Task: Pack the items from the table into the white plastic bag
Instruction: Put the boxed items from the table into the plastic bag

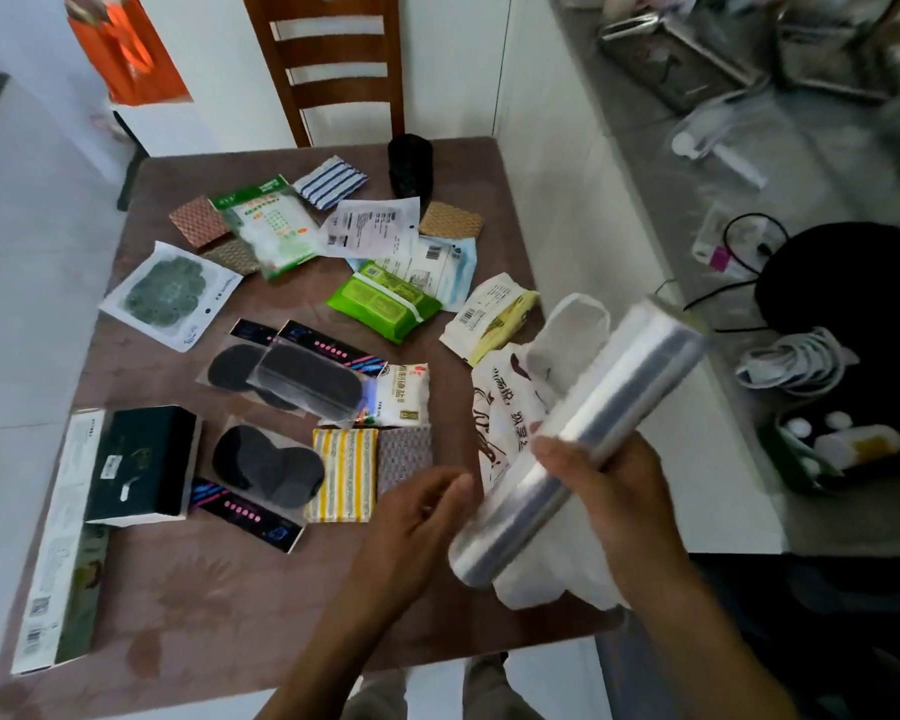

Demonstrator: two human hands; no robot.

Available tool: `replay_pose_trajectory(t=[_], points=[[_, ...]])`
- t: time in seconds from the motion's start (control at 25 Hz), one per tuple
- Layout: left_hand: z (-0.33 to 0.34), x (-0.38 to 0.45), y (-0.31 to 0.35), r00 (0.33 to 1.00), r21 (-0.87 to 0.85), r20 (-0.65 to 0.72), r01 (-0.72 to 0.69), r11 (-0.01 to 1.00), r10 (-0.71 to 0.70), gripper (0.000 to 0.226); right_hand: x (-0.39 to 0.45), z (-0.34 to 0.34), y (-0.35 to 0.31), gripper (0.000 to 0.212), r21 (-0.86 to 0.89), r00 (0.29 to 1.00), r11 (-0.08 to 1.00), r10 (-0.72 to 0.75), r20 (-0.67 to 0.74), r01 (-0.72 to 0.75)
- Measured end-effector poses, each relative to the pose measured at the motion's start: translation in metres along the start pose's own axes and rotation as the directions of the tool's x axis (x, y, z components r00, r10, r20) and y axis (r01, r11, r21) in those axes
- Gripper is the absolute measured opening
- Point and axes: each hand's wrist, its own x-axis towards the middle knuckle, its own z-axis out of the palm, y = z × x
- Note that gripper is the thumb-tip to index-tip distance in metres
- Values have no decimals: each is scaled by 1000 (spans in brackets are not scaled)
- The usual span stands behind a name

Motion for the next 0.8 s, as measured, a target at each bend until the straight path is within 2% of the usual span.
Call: replay_pose_trajectory(t=[0.04,0.12,0.16,0.2,0.24,0.32,0.4,0.44,0.56,0.64,0.72,0.8], points=[[7,4,6,995,73,-97,20,997,-12,14,0,-15,-14,60,57,995,996,-62,-74,66],[27,17,19,961,247,-259,-26,969,92,11,12,-40,-34,60,137,954,964,-195,-226,229],[41,27,25,945,322,-274,-87,943,181,16,24,-49,-36,60,116,929,952,-243,-279,284],[56,39,28,950,389,-222,-120,913,220,25,39,-54,-31,59,50,914,955,-262,-309,291],[70,52,29,973,447,-132,-113,887,190,34,57,-56,-21,56,-43,915,965,-258,-311,258],[92,74,19,1000,603,23,2,797,-21,49,88,-53,11,55,-285,952,953,-175,-251,101],[100,83,4,988,720,48,68,690,-148,56,110,-46,46,63,-486,988,871,-5,-154,-71],[100,85,-3,986,728,56,70,682,-160,61,117,-42,62,67,-568,990,813,72,-120,-128],[94,80,-22,995,622,71,13,783,-73,75,129,-33,101,80,-678,963,696,264,-64,-236],[90,76,-30,995,554,74,17,833,-69,79,130,-27,117,82,-735,935,619,351,-54,-275],[89,70,-36,1000,492,12,12,871,-20,78,128,-21,131,82,-800,945,540,312,-98,-262],[87,64,-43,999,434,-36,-7,901,25,80,123,-17,138,82,-812,958,521,240,-155,-262]])
